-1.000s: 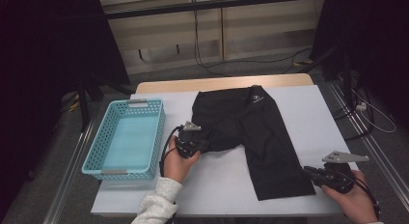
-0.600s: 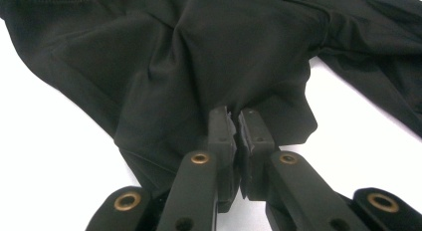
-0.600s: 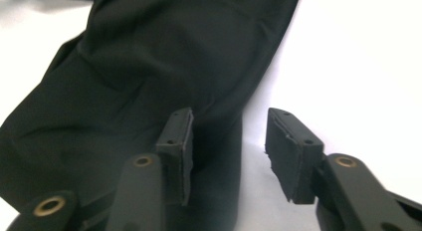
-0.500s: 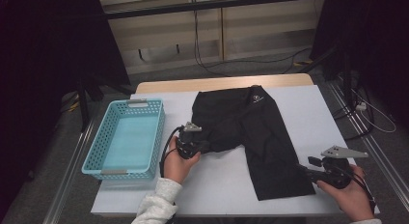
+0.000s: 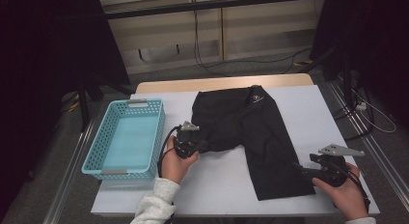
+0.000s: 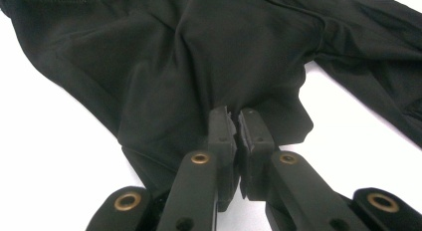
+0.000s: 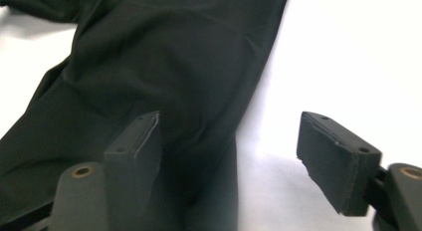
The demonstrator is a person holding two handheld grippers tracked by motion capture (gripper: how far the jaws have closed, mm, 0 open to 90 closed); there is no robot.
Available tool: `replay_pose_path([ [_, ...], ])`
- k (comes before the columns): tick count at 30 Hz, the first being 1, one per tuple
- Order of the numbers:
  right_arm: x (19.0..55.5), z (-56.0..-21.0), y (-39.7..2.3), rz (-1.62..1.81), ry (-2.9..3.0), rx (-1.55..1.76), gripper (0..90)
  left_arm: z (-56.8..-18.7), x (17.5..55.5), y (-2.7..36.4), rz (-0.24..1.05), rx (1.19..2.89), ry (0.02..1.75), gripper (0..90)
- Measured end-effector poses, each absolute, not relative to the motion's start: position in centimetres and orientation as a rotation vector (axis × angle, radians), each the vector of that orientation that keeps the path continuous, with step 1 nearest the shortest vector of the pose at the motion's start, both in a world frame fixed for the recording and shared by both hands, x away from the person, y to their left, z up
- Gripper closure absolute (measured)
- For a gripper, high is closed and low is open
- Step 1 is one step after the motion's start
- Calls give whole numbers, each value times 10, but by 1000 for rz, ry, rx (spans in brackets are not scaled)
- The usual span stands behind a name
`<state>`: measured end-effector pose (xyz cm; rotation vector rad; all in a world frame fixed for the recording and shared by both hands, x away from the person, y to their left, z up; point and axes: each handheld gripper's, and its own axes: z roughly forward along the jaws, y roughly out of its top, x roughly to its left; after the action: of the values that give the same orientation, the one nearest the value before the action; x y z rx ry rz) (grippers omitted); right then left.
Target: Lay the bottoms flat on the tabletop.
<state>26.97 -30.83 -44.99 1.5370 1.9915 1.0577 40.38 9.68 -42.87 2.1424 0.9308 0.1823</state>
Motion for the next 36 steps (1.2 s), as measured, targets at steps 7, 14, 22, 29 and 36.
replay_pose_path([
  [7, 281, -452, -304, 1046, 1966, 1559, 272, -429, 403, 98, 188, 2145, 929, 858],
  [14, 288, -457, -300, 1047, 1963, 1590, 398, -431, 402, 97, 172, 2156, 920, 857],
  [22, 294, -464, -307, 1003, 1966, 1626, 781, -431, 402, 96, 163, 2157, 919, 858],
  [29, 294, -462, -309, 1008, 2030, 1545, 900, -431, 402, 95, 163, 2151, 914, 858],
  [36, 294, -459, -325, 1040, 1892, 1560, 835, -431, 401, 95, 162, 2150, 910, 858],
])
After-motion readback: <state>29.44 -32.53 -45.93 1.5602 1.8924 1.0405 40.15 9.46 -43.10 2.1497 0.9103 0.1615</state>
